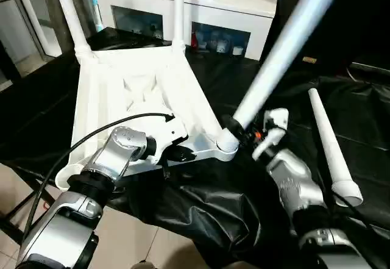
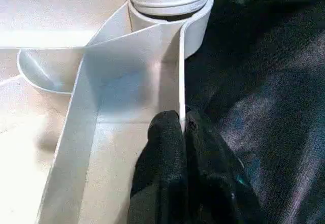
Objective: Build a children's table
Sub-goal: Insert table leg to table base
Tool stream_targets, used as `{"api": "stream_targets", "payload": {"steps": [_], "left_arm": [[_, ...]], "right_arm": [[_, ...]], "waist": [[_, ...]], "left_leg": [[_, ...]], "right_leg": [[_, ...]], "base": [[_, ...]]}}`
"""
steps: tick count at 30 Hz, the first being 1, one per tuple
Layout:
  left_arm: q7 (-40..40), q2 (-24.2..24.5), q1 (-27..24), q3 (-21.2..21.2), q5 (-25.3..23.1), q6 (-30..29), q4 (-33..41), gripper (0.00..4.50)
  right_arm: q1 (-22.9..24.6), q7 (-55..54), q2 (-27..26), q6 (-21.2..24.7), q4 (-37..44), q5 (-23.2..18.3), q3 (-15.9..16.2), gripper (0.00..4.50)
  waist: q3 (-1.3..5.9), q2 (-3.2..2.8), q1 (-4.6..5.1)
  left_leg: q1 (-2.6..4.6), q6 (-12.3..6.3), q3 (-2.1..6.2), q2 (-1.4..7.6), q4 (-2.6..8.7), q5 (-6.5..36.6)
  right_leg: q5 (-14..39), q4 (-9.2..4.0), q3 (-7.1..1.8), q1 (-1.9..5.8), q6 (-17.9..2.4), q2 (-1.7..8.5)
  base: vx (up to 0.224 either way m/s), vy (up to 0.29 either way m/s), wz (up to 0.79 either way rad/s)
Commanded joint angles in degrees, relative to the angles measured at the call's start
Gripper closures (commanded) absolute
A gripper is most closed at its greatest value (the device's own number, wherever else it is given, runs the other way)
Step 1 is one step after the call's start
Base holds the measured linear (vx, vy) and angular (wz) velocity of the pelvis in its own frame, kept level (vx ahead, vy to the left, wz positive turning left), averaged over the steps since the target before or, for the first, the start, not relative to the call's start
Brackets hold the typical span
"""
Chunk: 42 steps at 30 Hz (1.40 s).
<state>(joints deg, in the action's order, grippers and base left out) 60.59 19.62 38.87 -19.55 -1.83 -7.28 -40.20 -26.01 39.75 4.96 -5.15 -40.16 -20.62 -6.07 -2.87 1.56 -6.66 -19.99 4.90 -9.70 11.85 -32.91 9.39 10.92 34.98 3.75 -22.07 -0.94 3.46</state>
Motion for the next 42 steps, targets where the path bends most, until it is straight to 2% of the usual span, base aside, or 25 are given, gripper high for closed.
{"api": "stream_targets", "payload": {"steps": [1, 2, 7, 9, 11, 12, 15, 16, 17, 20, 25, 26, 31, 33, 35, 36, 37, 38, 40, 41, 42], "left_arm": [[-2.07, 1.05, 2.01, 2.17, -0.24, 0.84, -0.39, 4.50], [-2.07, 1.05, 2.01, 2.17, -0.24, 0.84, -0.39, 4.50], [-2.20, 0.89, 1.73, 2.38, -0.22, 1.08, -0.33, 4.50], [-2.26, 0.86, 1.64, 2.41, -0.21, 1.10, -0.25, 4.50], [-2.32, 0.83, 1.44, 2.46, -0.18, 1.04, -0.04, 4.50], [-2.37, 0.82, 1.35, 2.48, -0.17, 1.00, 0.06, 4.50], [-2.47, 0.76, 1.03, 2.53, -0.17, 0.93, 0.41, 4.50], [-2.54, 0.76, 0.90, 2.55, -0.18, 0.89, 0.56, 4.50], [-2.59, 0.77, 0.77, 2.58, -0.16, 0.85, 0.72, 4.50], [-2.70, 0.82, 0.44, 2.70, -0.07, 0.75, 1.05, 4.50], [-2.29, 0.99, -0.06, 2.75, 0.12, 0.84, 1.56, 4.50], [-2.17, 1.00, -0.10, 2.73, 0.15, 0.92, 1.59, 4.50], [0.69, 1.35, -0.76, 2.02, 0.68, 2.00, 2.92, 4.50], [1.46, 1.54, -0.94, 1.73, 0.70, 2.28, 3.23, 4.50], [2.59, 2.01, -1.26, 1.21, 0.60, 2.34, 3.87, 4.50], [2.71, 2.16, -1.37, 1.13, 0.56, 2.28, 4.10, 4.50], [2.74, 2.30, -1.53, 1.10, 0.54, 2.16, 4.42, 4.50], [2.74, 2.30, -1.53, 1.10, 0.54, 2.16, 4.42, 4.50], [2.89, 2.49, -1.78, 1.16, 0.54, 2.04, 4.89, 4.50], [2.89, 2.49, -1.78, 1.16, 0.54, 2.04, 4.89, 4.50], [3.18, 2.71, -2.07, 1.22, 0.62, 2.01, 5.38, 4.50]], "right_arm": [[4.61, -1.46, 2.70, 1.43, -2.32, 3.53, 0.21, 2.64], [4.61, -1.46, 2.70, 1.43, -2.32, 3.53, 0.21, 2.64], [5.44, -1.47, 4.00, 1.00, 1.24, 6.27, 3.13, 2.64], [5.23, -0.89, 4.31, 0.51, 1.69, 7.15, 4.08, 2.64], [5.04, -0.34, 4.50, 0.96, 2.81, 7.64, 5.03, 2.64], [4.96, -0.09, 4.63, 0.99, 3.17, 7.94, 5.45, 2.64], [5.00, 0.87, 5.08, 1.03, 4.02, 8.51, 6.70, 2.64], [5.06, 1.19, 5.21, 0.93, 4.33, 8.62, 7.09, 2.64], [5.08, 1.69, 5.31, 0.89, 4.54, 8.63, 7.41, 2.64], [5.09, 2.99, 5.73, 0.80, 5.03, 8.70, 8.30, 2.64], [4.80, 4.27, 6.50, 2.01, 5.33, 9.30, 9.42, 2.64], [4.68, 4.36, 6.57, 2.08, 5.22, 9.40, 9.54, 2.64], [-0.30, 5.71, 6.75, 3.79, 1.04, 11.54, 11.29, 2.64], [-1.37, 6.42, 6.71, 3.99, 0.14, 11.99, 11.99, 2.64], [-3.75, 7.33, 6.17, 4.96, -2.02, 12.98, 13.40, 2.64], [-4.38, 7.82, 5.99, 5.29, -2.61, 13.10, 13.78, 2.64], [-4.93, 8.48, 5.88, 5.48, -3.17, 13.19, 14.19, 2.64], [-4.93, 8.48, 5.88, 5.48, -3.17, 13.19, 14.19, 2.64], [-5.28, 9.63, 5.95, 5.28, -4.05, 13.41, 14.62, 2.64], [-5.28, 9.63, 5.95, 5.28, -4.05, 13.41, 14.62, 2.64], [-5.32, 11.33, 6.10, 5.10, -4.87, 13.35, 14.91, 2.64]], "waist": [[2.89, -1.08, 0.27], [2.91, -0.83, 0.13], [2.91, -0.78, -0.01], [2.83, -0.43, -0.07], [2.76, -0.58, -0.13], [2.74, -0.20, -0.05], [2.63, -0.25, 0.00], [2.60, 0.18, 0.12], [2.59, -0.05, 0.03], [2.57, 0.03, 0.10], [2.55, 0.03, 0.13], [2.55, 0.34, 0.10], [2.46, 0.18, 0.50], [2.44, 0.17, 0.64], [2.40, 0.14, 0.94], [2.47, 0.49, 1.29], [2.44, 0.55, 1.37], [2.43, 0.29, 1.34], [2.57, 0.85, 1.25], [2.55, 0.73, 1.30], [2.55, 0.93, 1.36]], "left_leg": [[0.80, 1.16, 0.74, 1.66, 4.70, 22.92], [0.92, 1.00, 0.63, 1.66, 4.66, 22.57], [0.66, 0.69, 0.48, 1.64, 4.74, 20.63], [0.67, 0.52, 0.44, 1.60, 4.75, 20.56], [0.61, 0.50, 0.56, 1.65, 4.84, 20.50], [0.46, 0.46, 0.55, 1.68, 4.87, 20.57], [0.51, 0.41, 0.65, 1.64, 4.93, 20.89], [0.49, 0.24, 0.62, 1.62, 4.91, 21.06], [0.54, 0.18, 0.66, 1.64, 4.91, 21.07], [0.40, -0.02, 0.70, 1.64, 4.95, 20.90], [0.37, -0.17, 0.70, 1.66, 5.00, 20.66], [0.40, -0.33, 0.70, 1.70, 4.99, 20.38], [0.41, -0.02, 0.69, 1.57, 4.92, 20.81], [0.18, 0.17, 0.82, 1.55, 5.00, 20.98], [0.39, 0.47, 0.87, 1.62, 5.03, 21.86], [0.22, 0.57, 0.93, 1.68, 5.10, 21.90], [0.13, 0.55, 0.97, 1.65, 5.12, 21.55], [0.51, 0.62, 0.85, 1.80, 5.05, 22.01], [0.30, 0.27, 0.74, 1.77, 4.97, 20.78], [0.27, 0.20, 0.73, 1.81, 5.03, 20.44], [0.16, 0.09, 0.64, 1.78, 4.99, 20.01]], "right_leg": [[22.68, -5.63, -2.85, 1.36, -9.51, 4.89], [22.38, -5.66, -2.89, 1.25, -9.34, 4.85], [20.72, -5.50, -3.00, 1.41, -9.46, 4.84], [22.23, -5.70, -2.96, 1.40, -8.97, 4.93], [24.26, -5.86, -2.96, 1.37, -8.11, 5.05], [24.58, -5.93, -2.95, 1.39, -7.67, 5.01], [26.45, -6.08, -2.90, 1.30, -7.06, 5.11], [27.40, -6.24, -2.90, 1.26, -6.74, 5.16], [28.09, -6.28, -2.93, 1.15, -6.49, 5.21], [28.67, -6.39, -2.92, 1.17, -6.07, 5.25], [28.41, -6.41, -2.90, 1.19, -6.15, 5.21], [28.50, -6.34, -2.87, 1.11, -6.15, 5.24], [30.08, -6.52, -2.83, 0.96, -6.05, 5.25], [30.91, -6.55, -2.76, 1.14, -5.69, 5.26], [30.60, -6.49, -2.76, 0.92, -6.03, 5.18], [30.02, -6.36, -2.72, 1.08, -6.41, 5.21], [29.60, -6.26, -2.70, 1.15, -6.50, 5.15], [29.04, -6.35, -2.86, 0.80, -6.86, 5.22], [26.92, -5.98, -2.93, 1.06, -7.51, 5.23], [26.31, -5.92, -2.96, 1.06, -7.70, 5.21], [25.55, -5.88, -2.94, 1.17, -7.88, 5.15]], "base": [[0.000, 0.000, 0.00], [0.000, 0.000, 0.00], [0.000, 0.000, 0.00], [0.000, 0.000, 0.00], [0.000, 0.000, 0.00], [0.000, 0.000, 0.00], [0.000, 0.000, 0.00], [0.000, 0.000, 0.00], [0.000, 0.000, 0.00], [0.000, 0.000, 0.00], [0.000, 0.000, 0.00], [0.000, 0.000, 0.00], [0.000, 0.000, 0.00], [0.000, 0.000, 0.00], [0.000, 0.000, 0.00], [0.000, 0.000, 0.00], [0.000, 0.000, 0.00], [0.000, 0.000, 0.00], [0.000, 0.000, 0.00], [0.000, 0.000, 0.00], [0.000, 0.000, 0.00]]}}
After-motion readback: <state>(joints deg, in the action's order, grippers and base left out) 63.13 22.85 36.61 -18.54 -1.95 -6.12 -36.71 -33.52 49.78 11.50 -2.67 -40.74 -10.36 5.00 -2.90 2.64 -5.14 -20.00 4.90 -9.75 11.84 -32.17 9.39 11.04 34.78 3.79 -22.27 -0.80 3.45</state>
